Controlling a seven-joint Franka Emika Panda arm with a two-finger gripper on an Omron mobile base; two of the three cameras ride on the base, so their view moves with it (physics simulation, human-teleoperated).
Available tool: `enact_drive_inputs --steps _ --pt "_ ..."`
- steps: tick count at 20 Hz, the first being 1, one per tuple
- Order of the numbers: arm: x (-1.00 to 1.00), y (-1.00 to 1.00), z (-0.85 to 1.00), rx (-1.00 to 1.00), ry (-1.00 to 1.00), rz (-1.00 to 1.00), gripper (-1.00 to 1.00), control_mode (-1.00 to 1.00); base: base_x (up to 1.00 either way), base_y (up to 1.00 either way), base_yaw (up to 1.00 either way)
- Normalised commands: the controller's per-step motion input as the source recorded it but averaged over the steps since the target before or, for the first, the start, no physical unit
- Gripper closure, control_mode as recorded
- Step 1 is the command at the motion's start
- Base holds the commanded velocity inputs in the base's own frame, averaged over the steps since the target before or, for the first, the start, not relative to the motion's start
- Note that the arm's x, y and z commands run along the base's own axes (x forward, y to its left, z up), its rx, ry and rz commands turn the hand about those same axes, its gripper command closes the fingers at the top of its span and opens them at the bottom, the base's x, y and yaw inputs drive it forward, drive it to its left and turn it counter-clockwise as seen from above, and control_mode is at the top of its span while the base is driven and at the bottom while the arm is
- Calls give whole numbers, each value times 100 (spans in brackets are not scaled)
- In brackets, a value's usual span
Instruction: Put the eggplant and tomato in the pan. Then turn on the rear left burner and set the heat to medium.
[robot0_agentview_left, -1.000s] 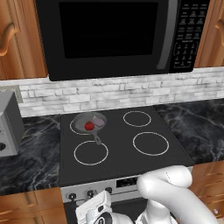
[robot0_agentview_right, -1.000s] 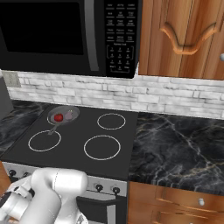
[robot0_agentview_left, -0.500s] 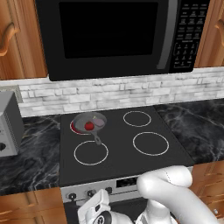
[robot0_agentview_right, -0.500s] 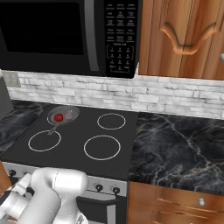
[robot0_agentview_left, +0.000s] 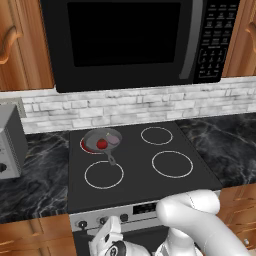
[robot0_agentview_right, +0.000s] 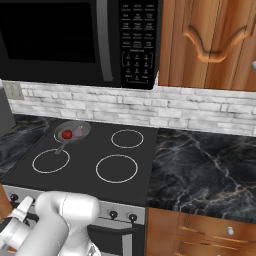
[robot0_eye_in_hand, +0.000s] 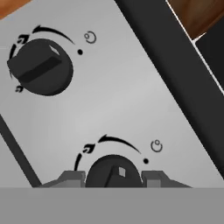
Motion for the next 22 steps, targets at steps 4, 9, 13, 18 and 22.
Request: enact_drive_inputs --steps 4,9,13,18,22 --pt "0 0 -14 -23 0 -4 100 -100 0 0 0" --pt "0 0 -11 -24 0 -4 100 -100 0 0 0" --pt "0 0 -9 -25 0 -4 100 -100 0 0 0" --pt "0 0 -7 -25 0 -4 100 -100 0 0 0" --pt "0 0 -8 -26 0 -4 100 -100 0 0 0"
